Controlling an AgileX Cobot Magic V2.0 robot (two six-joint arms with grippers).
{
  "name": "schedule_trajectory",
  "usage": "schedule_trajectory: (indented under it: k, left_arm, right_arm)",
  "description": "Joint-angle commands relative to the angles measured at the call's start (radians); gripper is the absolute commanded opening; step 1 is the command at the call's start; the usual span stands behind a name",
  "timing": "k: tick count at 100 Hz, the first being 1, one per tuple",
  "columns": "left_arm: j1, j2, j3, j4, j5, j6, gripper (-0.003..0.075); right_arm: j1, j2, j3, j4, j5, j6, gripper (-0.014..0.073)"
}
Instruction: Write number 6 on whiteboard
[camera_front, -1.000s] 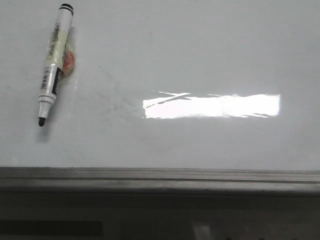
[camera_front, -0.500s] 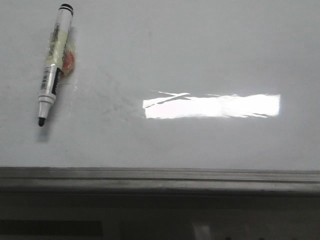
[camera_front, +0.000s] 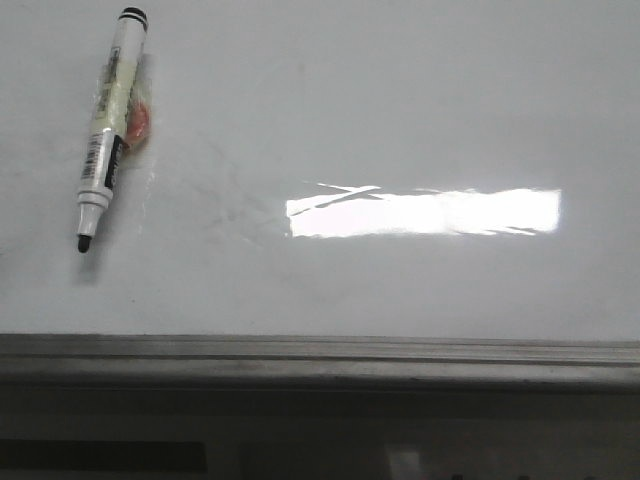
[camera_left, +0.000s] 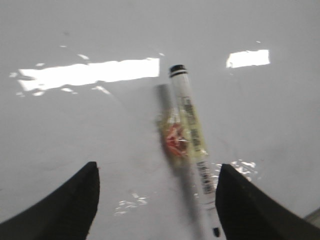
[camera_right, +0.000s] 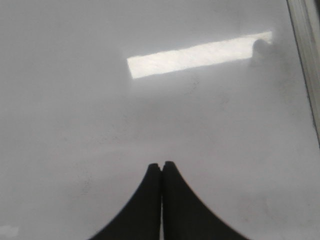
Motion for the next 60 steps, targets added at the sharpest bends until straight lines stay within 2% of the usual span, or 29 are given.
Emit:
schedule_trajectory:
  k: [1,24,46,53,60]
  left_arm:
    - [-0.106,0.095,-0.028,-0.002,-0.172,0.005,0.0459]
    - [-0.269,0.313,-0.029,-0.020,-0.341,-0.015,0.0447]
    - [-0.290,0.441,-0.032,-0.116,-0.458,-0.015,0.0434]
    - [-0.289,0.465,-0.032,-0.149,-0.465,-0.015,0.0388]
    - [-0.289,0.483,-0.032,-0.182,-0.469,-0.013,0.0286]
  right_arm:
    - [0.001,0.017,-0.035,0.007,-0.077,0.000,-0.0064]
    - [0.001,0.017,-0.035,0.007,-0.077,0.000,-0.0064]
    - [0.001,0.017,-0.035,0.007,-0.077,0.000,-0.0064]
    - [0.001,0.017,-0.035,0.007,-0.077,0.000,-0.0064]
    - [0.001,0.017,-0.035,0.007,-0.077,0.000,-0.0064]
